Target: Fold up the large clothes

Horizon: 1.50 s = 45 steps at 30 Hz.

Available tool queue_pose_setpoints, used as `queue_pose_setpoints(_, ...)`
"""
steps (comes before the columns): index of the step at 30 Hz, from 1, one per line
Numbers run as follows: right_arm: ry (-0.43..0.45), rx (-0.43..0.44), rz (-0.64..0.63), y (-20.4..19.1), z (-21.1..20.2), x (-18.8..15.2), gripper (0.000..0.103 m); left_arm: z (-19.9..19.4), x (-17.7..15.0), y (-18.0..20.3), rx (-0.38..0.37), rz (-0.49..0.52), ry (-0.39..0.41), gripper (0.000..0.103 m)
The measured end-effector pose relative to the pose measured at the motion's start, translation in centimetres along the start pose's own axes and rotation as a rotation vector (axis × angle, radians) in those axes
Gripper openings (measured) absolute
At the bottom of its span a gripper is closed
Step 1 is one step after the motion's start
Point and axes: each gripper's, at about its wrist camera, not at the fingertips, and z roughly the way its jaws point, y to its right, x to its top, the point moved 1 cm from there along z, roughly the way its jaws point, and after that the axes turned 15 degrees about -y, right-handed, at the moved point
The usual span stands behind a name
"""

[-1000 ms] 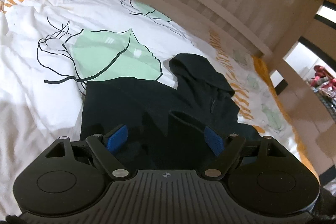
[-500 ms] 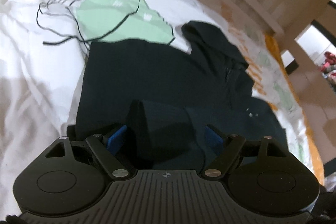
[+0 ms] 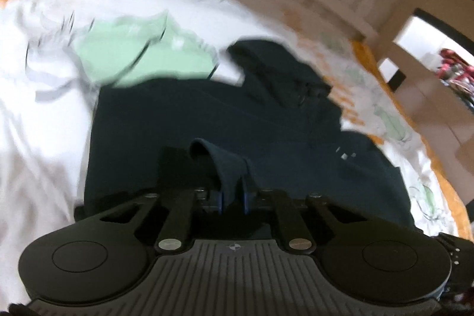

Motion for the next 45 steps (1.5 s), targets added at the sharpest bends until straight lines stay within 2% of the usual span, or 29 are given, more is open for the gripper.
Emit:
queue_pose_setpoints(3, -0.004, 0.007, 0.003, 0.0, -0.2, -0.1, 0.085, -2.9, 0.7, 1.7, 0.026, 0.12, 0.139, 0.01)
queue_pose_setpoints(5, -0.003, 0.017, 0.013, 0.2, -0.3, -0.1, 0.085, -4.0, 1.0, 2.6, 0.067, 0.188, 0.2, 0.01)
queue_pose_setpoints(8, 0.002, 0.039, 0.035, 0.6, -0.5, 0.1, 0.085, -3.3, 1.0, 2.2, 0.103, 0.178, 0.164, 0.01)
queue_pose_setpoints(12, 0.049, 0.053, 0.086, 1.3, -1.2, 0.3, 0.085, -0.5, 0.6, 0.1, 0.122, 0.071, 0.019, 0.012)
queue_pose_setpoints(14, 0.095, 0.056, 0.108, 1.6, -1.8, 0.3, 0.085, 0.4, 0.3, -0.7, 0.137, 0.035, -0.019, 0.016)
queue_pose_setpoints(17, 0.15, 0.084, 0.127, 1.9, -2.1, 0.5, 0.085, 0.9, 0.0, -1.6, 0.161, 0.0, -0.032, 0.028)
queue_pose_setpoints(19, 0.151, 0.121, 0.135, 1.9, -1.8, 0.7, 0.085, 0.8, -0.1, -1.7, 0.177, -0.014, -0.031, 0.036)
queue_pose_setpoints(21, 0.115, 0.143, 0.134, 1.8, -0.9, 0.9, 0.085, 0.7, -0.2, -1.7, 0.183, -0.015, -0.033, 0.039)
queue_pose_setpoints(23, 0.047, 0.136, 0.113, 1.4, 0.5, 1.0, 0.085, 0.4, -0.2, -1.5, 0.19, -0.016, -0.031, 0.042)
queue_pose_setpoints(26, 0.035, 0.092, 0.053, 0.4, 1.0, 0.9, 0.091, -0.5, -0.3, -1.3, 0.217, -0.03, 0.007, 0.048)
queue_pose_setpoints(28, 0.035, 0.083, 0.044, 0.0, 1.0, 1.0, 0.091, -1.3, -0.2, -1.1, 0.24, -0.03, 0.056, 0.071)
queue_pose_setpoints(29, 0.036, 0.085, 0.046, 0.1, 1.0, 1.0, 0.092, -1.7, -0.2, -1.1, 0.25, -0.024, 0.084, 0.075)
queue_pose_setpoints(31, 0.039, 0.091, 0.056, 0.2, 1.0, 0.8, 0.092, -2.4, 0.1, -1.0, 0.26, -0.017, 0.123, 0.076)
queue_pose_setpoints(34, 0.058, 0.107, 0.082, 0.5, 0.6, 0.6, 0.091, -2.7, 0.5, -0.6, 0.264, -0.011, 0.14, 0.078)
queue_pose_setpoints(42, 0.19, 0.11, 0.169, 1.7, -1.6, 1.0, 0.09, -2.6, 1.3, 1.1, 0.229, 0.022, 0.098, 0.083)
queue_pose_setpoints(45, 0.2, 0.102, 0.196, 2.2, -2.0, 1.5, 0.09, -3.2, 2.2, 2.0, 0.215, 0.036, 0.096, 0.085)
